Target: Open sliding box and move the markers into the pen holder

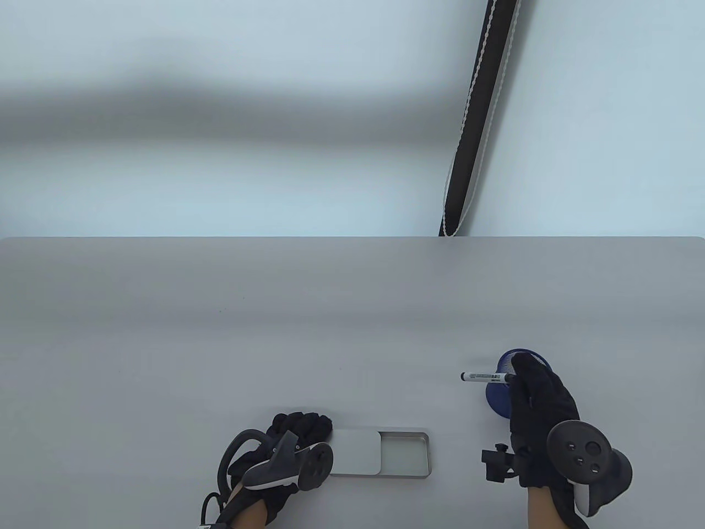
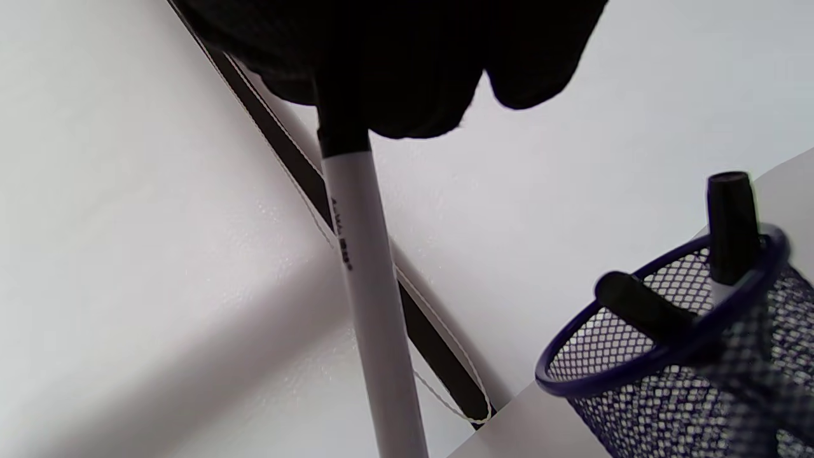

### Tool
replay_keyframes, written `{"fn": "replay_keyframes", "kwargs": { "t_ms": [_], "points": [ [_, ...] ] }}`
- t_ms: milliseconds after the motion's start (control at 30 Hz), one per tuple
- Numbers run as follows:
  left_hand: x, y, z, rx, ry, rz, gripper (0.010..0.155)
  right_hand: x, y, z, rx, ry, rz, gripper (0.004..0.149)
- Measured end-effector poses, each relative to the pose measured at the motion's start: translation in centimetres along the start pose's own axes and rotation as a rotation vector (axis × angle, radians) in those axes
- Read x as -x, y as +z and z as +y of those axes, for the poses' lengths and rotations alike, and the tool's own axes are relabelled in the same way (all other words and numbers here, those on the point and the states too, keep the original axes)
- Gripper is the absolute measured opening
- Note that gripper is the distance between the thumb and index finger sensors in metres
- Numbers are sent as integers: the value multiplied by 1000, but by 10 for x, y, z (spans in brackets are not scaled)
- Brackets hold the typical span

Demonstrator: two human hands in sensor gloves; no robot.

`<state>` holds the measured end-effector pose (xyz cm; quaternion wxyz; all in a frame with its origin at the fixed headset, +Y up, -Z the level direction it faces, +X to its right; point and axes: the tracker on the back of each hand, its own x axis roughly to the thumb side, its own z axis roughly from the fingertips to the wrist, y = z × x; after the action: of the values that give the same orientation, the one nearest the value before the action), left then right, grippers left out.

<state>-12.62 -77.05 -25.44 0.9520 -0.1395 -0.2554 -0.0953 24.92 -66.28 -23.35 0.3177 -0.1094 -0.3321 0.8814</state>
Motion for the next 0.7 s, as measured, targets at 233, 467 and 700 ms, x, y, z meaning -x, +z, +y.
{"fn": "replay_keyframes", "kwargs": {
  "t_ms": [233, 467, 700],
  "points": [
    [0, 0, 0, 0, 0, 0, 76, -1, 1, -13, 149, 108, -41, 39],
    [0, 0, 0, 0, 0, 0, 76, 0, 1, -18, 210, 183, -57, 38],
    [0, 0, 0, 0, 0, 0, 76, 6, 1, -10, 174, 239, -36, 38]
  ]
}}
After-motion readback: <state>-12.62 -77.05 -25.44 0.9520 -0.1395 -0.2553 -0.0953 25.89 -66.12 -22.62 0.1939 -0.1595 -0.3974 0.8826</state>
